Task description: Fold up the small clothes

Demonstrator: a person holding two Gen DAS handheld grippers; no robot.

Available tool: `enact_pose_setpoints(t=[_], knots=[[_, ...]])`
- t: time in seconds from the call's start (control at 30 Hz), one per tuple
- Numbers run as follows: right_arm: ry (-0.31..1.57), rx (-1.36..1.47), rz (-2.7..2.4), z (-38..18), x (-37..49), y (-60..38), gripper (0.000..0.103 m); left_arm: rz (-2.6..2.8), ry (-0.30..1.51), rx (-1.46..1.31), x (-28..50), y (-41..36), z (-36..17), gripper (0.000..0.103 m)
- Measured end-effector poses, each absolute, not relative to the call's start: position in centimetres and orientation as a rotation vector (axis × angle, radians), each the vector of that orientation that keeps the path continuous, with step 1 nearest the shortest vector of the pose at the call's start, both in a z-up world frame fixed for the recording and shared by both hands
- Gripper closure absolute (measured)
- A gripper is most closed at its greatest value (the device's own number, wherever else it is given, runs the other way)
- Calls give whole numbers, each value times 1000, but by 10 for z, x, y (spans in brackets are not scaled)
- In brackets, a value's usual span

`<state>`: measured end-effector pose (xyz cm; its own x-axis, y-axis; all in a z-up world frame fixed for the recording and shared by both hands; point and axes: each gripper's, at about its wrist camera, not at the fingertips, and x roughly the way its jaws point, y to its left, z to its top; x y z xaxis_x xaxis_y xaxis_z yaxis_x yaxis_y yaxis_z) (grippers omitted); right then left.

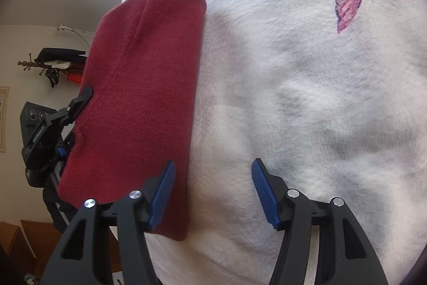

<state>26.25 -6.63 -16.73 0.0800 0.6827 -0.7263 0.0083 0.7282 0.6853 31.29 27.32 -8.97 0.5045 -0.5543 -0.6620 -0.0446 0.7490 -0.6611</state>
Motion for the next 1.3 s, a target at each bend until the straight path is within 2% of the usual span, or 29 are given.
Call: enact_pose_setpoints(t=[0.43,0.63,0.87,0.97,1.03,1.2,1.3], knots=[[1383,408,569,-155,251,-29,41,-205,939,-607,291,385,-40,88],[1369,322,582,-152,244,-11,41,-132,969,-639,278,444,-63,89],[1356,239,595,-150,237,19,38,-80,1063,-717,270,475,-126,89],[1351,215,597,-151,242,15,37,-83,1047,-755,265,478,-135,84],[1347,195,595,-151,242,19,36,-69,1042,-780,261,483,-133,75],[1342,239,625,-144,241,26,36,-58,987,-732,227,488,-96,72],[1341,280,693,-134,233,41,36,-61,974,-679,198,475,-74,53]])
